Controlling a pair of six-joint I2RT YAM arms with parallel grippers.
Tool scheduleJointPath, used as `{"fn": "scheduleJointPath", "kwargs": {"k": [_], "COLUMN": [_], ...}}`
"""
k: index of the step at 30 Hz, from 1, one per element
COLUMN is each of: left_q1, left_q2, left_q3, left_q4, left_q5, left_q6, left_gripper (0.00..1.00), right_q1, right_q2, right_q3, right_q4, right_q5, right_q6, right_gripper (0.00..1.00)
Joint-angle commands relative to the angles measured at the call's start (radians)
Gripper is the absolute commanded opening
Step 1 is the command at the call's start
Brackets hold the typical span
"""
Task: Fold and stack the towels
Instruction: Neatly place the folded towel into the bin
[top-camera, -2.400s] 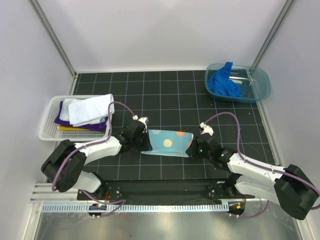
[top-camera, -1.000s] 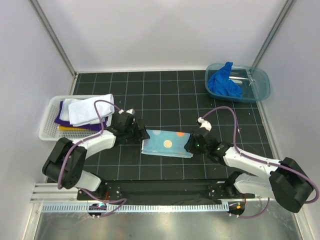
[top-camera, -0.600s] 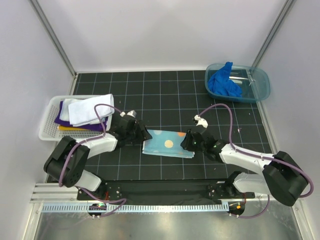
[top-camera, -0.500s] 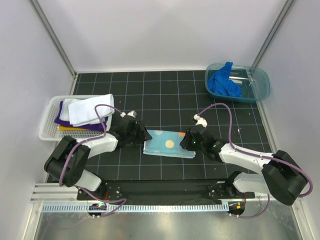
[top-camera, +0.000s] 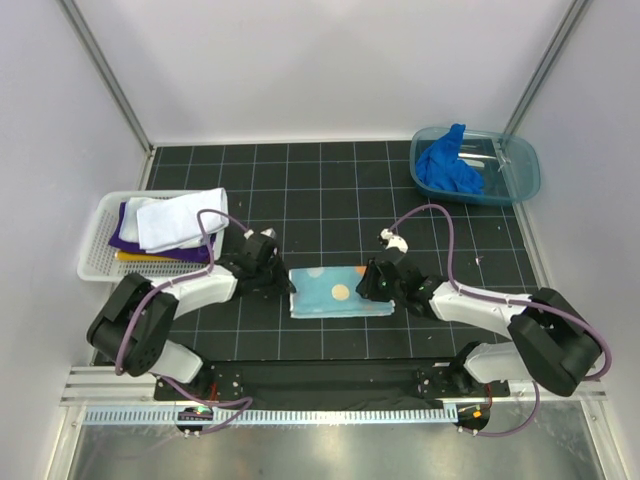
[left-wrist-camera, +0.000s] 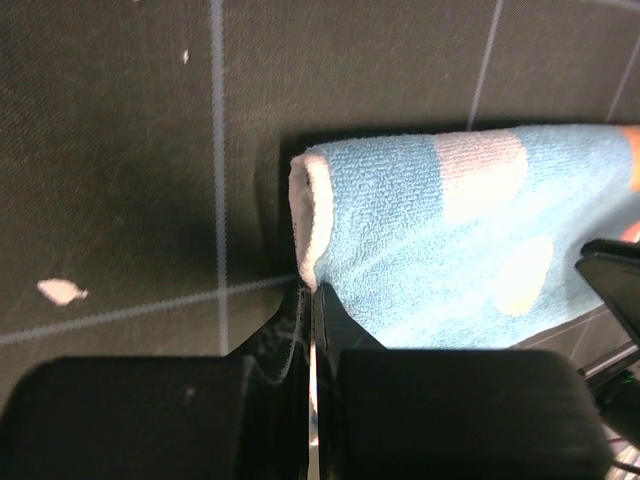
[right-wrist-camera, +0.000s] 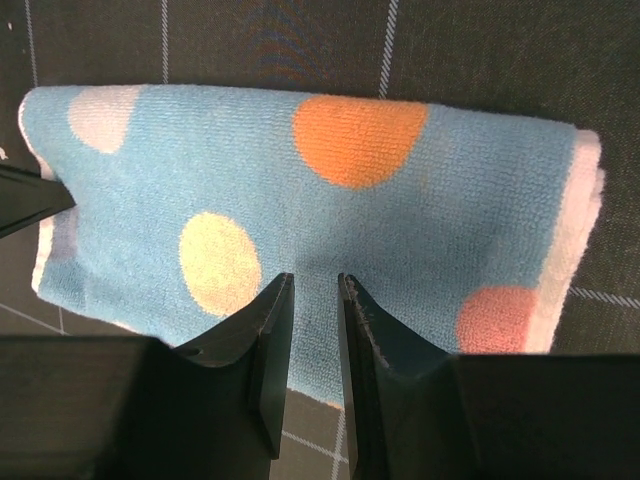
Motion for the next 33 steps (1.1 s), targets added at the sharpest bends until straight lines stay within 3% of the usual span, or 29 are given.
{"fn": "scheduleJointPath", "kwargs": {"k": [1,18,22,33], "left_q1": [-0.005,-0.007,-0.007,-0.022], "left_q2": [-0.026,-0.101,-0.086,-0.077], "left_q3": [0.029,0.182,0.244,0.395], "left_q4": [-0.218,-0.382,-0.476,-0.645], "left_q5": [-0.041,-0.119,-0.281,-0.555], "left_q6": [0.068,0.147,0.203,0.275], "left_gripper": [0.0,0.0,0.0,0.0], "right_q1": [0.004,0.004,0.004,0.004], "right_q2": [0.018,0.042,0.044,0.059], "right_q3": [0.036,0.06,0.065,0.138], "right_q4": [0.064,0.067,0.064,-0.01], "right_q5": [-0.005,-0.022,-0.025,-0.044], "right_q6": [-0.014,-0.018,-0.017,-0.053], "right_gripper": [0.31,0.31,0.31,0.3]}}
